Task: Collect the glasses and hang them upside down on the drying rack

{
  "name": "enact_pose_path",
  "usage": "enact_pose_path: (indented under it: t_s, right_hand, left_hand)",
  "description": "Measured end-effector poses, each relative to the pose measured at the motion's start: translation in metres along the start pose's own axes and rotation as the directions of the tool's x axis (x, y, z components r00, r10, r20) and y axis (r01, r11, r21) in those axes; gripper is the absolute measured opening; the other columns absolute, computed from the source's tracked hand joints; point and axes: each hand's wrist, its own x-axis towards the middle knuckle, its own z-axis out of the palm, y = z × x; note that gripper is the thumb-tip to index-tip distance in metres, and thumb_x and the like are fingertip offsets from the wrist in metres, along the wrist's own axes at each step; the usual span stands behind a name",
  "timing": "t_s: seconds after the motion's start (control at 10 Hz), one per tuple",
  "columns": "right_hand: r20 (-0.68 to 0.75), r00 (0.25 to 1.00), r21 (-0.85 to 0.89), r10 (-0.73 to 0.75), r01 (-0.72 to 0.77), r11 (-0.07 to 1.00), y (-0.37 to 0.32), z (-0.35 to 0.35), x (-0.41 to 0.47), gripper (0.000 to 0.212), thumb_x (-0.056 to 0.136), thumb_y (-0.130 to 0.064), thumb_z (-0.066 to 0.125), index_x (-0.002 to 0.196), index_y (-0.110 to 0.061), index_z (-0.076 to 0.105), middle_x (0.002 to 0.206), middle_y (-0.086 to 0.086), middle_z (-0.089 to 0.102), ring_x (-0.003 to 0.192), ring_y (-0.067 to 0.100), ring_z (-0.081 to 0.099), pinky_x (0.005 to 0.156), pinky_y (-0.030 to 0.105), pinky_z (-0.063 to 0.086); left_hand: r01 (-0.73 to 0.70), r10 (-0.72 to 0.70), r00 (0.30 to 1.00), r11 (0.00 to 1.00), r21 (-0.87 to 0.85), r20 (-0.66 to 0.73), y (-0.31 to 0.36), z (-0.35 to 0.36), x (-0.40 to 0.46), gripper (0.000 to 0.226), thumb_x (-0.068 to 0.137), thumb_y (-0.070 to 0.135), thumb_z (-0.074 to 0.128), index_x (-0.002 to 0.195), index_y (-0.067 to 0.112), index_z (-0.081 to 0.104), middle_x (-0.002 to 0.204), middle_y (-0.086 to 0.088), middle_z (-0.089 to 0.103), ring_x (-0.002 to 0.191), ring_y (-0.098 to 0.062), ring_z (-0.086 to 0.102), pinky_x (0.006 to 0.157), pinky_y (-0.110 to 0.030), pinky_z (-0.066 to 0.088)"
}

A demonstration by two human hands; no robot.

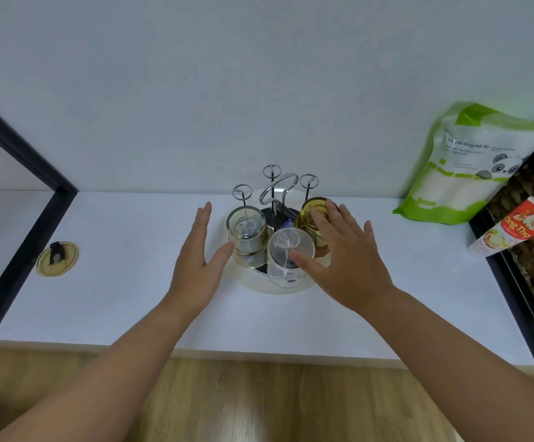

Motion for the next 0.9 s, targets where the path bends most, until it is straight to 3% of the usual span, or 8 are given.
enact_pose_path:
  t_s: [0.1, 0.2, 0.6, 0.8, 0.9]
  right_hand:
    - [-0.01, 1.0, -0.008, 0.013, -0.013, 1.0, -0.004, 0.004, -0.002, 0.091, 0.091, -0.078, 0.04, 0.165, -0.029, 0.021, 0.176, -0.001, 0.007, 0.162, 0.018, -0.001, 0.127, 0.057, 0.003]
    - [-0.019, 0.999, -0.024, 0.032, -0.032, 0.999, -0.007, 0.007, -0.004, 0.092, 0.09, -0.079, 0.036, 0.165, -0.028, 0.022, 0.176, 0.0, 0.007, 0.162, 0.02, -0.001, 0.127, 0.057, 0.003]
    - [-0.002, 0.997, -0.074, 0.079, -0.079, 0.994, -0.016, 0.007, -0.008, 0.095, 0.088, -0.082, 0.026, 0.165, -0.026, 0.02, 0.176, 0.002, 0.007, 0.162, 0.024, -0.003, 0.128, 0.059, 0.003]
    - [0.003, 0.997, -0.022, 0.079, -0.079, 0.997, -0.018, -0.005, -0.01, 0.091, 0.091, -0.081, 0.036, 0.165, -0.028, 0.022, 0.176, 0.0, 0.007, 0.162, 0.023, -0.002, 0.128, 0.057, 0.004]
    - [-0.009, 0.996, 0.045, 0.092, -0.092, 0.995, -0.025, -0.024, -0.013, 0.091, 0.09, -0.08, 0.039, 0.164, -0.029, 0.025, 0.176, -0.001, 0.009, 0.162, 0.021, 0.001, 0.129, 0.054, 0.007]
  left_hand:
    - [-0.146, 0.144, 0.989, 0.985, 0.094, 0.027, 0.011, 0.007, -0.009, 0.076, 0.097, 0.055, 0.057, 0.16, 0.047, 0.015, 0.169, 0.024, 0.006, 0.154, 0.003, 0.008, 0.123, -0.034, 0.017]
    - [-0.218, 0.208, 0.975, 0.962, 0.163, 0.076, 0.015, 0.014, -0.012, 0.078, 0.096, 0.057, 0.059, 0.161, 0.041, 0.02, 0.17, 0.022, 0.005, 0.156, 0.0, 0.004, 0.124, -0.038, 0.019]
    - [-0.201, 0.178, 0.977, 0.948, 0.245, 0.116, 0.021, 0.017, -0.01, 0.079, 0.092, 0.068, 0.053, 0.16, 0.037, 0.026, 0.171, 0.018, 0.004, 0.158, -0.008, 0.006, 0.124, -0.052, 0.024]
    - [-0.218, 0.183, 0.972, 0.937, 0.271, 0.147, 0.029, 0.005, -0.005, 0.081, 0.09, 0.074, 0.046, 0.16, 0.041, 0.023, 0.172, 0.016, 0.003, 0.158, -0.006, -0.003, 0.128, -0.05, 0.007]
    - [-0.218, 0.182, 0.972, 0.938, 0.27, 0.15, 0.048, -0.009, -0.005, 0.076, 0.093, 0.07, 0.048, 0.16, 0.042, 0.024, 0.171, 0.017, 0.009, 0.157, -0.004, 0.0, 0.128, -0.047, 0.006]
